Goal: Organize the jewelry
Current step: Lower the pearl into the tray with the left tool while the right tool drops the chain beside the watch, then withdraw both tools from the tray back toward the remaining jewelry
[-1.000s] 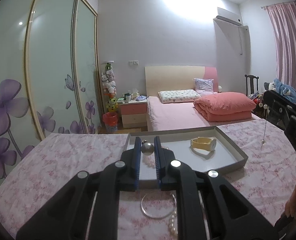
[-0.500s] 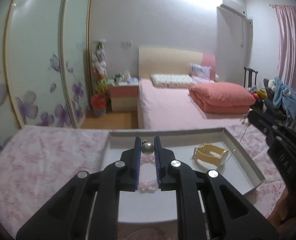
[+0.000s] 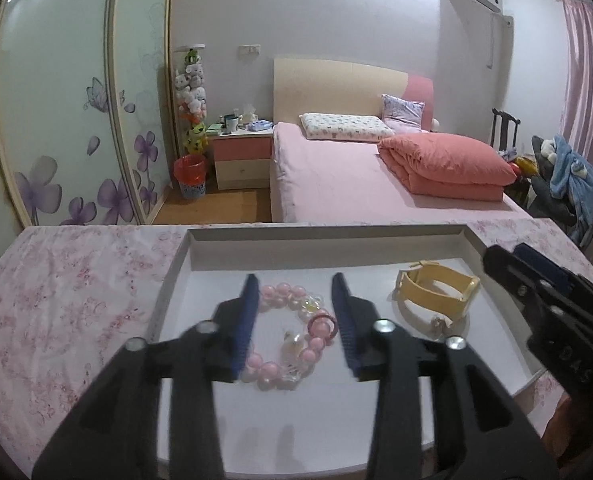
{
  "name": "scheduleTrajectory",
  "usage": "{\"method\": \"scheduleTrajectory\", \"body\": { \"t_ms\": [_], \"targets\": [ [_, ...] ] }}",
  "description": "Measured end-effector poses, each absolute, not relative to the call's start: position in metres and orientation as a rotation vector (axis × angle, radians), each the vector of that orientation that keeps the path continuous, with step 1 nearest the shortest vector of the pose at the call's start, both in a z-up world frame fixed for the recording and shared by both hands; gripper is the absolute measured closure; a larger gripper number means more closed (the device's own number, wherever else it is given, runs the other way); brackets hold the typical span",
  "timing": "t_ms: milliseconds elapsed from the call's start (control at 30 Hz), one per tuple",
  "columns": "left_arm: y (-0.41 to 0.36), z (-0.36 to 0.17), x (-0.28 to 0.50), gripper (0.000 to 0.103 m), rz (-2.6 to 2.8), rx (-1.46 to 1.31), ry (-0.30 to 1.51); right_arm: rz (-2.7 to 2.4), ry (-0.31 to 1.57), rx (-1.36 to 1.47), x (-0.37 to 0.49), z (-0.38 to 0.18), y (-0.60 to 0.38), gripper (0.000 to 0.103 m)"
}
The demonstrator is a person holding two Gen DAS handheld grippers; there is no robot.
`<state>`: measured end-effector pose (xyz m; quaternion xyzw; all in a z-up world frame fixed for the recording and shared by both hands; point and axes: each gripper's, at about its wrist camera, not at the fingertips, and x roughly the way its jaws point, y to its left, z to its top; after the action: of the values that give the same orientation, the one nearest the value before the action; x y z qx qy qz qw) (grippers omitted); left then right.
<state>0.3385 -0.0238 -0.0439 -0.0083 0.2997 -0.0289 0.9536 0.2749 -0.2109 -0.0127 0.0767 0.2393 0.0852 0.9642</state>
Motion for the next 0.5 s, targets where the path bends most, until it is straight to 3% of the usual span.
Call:
{"method": "scheduleTrajectory", "body": {
  "t_ms": [400,500],
  "targets": [
    [0.015,-0.024,0.303,0.063,-0.020,-0.051,0.598,0.149,0.432,0.140,0.258,0.010,-0.224,0.057],
    [0.027,-0.024,0.282,0.055,-0.028,-0.056,0.611,0.158,0.426,0.135,0.244,0.017,-0.226,0.057]
  ]
}}
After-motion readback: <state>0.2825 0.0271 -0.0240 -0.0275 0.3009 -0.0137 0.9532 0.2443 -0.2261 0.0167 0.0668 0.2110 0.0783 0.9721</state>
